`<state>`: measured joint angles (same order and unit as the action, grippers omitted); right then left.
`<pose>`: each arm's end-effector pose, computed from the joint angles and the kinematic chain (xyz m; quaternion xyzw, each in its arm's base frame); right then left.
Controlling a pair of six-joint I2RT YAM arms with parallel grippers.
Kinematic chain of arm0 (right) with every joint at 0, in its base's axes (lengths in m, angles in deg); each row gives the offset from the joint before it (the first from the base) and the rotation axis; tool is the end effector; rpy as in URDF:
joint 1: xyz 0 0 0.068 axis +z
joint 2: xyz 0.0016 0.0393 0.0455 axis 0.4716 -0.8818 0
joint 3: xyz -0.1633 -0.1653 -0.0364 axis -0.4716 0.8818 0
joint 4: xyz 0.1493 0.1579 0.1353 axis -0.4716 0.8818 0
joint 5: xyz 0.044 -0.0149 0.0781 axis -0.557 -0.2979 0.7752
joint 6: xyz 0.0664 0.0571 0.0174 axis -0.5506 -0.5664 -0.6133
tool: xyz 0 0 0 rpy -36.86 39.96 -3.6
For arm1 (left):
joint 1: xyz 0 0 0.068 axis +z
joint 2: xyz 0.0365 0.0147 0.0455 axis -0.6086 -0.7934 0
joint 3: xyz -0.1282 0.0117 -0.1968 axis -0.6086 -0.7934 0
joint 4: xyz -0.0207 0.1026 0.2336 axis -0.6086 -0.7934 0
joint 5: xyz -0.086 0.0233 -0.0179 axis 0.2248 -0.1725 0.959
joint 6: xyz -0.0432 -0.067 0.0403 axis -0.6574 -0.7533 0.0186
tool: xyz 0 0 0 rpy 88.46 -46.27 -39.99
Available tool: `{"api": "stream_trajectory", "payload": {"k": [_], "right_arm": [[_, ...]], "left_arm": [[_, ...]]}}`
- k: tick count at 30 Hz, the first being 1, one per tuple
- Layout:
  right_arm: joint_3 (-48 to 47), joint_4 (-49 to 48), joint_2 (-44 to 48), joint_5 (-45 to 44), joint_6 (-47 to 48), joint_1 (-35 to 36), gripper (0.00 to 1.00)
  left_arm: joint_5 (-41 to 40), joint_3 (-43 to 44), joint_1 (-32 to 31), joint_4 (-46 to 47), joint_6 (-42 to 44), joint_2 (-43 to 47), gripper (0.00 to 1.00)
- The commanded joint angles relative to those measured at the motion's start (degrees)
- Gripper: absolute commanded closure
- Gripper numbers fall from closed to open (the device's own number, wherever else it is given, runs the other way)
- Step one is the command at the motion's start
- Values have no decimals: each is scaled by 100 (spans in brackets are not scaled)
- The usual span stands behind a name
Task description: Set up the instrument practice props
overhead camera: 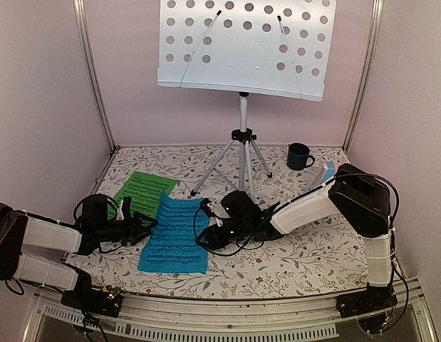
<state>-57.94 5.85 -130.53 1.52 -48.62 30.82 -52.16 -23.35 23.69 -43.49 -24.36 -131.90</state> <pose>0.2108 0.3913 0.0543 -0.3231 0.8371 0.3721 0.2377 0.2127 -0.0981 0.0662 -0.1478 0.8467 -0.4567 0.2295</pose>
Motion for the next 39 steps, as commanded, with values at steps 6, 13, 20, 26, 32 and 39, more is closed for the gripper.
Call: {"api": "stream_trajectory", "payload": {"k": [6,13,20,26,32,39], "right_arm": [[74,582,-285,7,88,-52,48],[120,594,-201,-2,123,-61,48],[215,575,-128,22,171,-69,48],[284,423,-9,182,206,-72,48],[388,270,189,340,143,-82,47],[668,75,969,234,88,-98,40]], "left_arm": [[-597,379,64,-1017,125,-146,33],[-889,346,134,-1215,115,-63,35],[-453,280,190,-569,172,-394,45],[-420,669,31,-424,419,-781,58],[-720,787,-99,-644,706,-911,79],[-815,846,-215,-950,1143,-352,100]]}}
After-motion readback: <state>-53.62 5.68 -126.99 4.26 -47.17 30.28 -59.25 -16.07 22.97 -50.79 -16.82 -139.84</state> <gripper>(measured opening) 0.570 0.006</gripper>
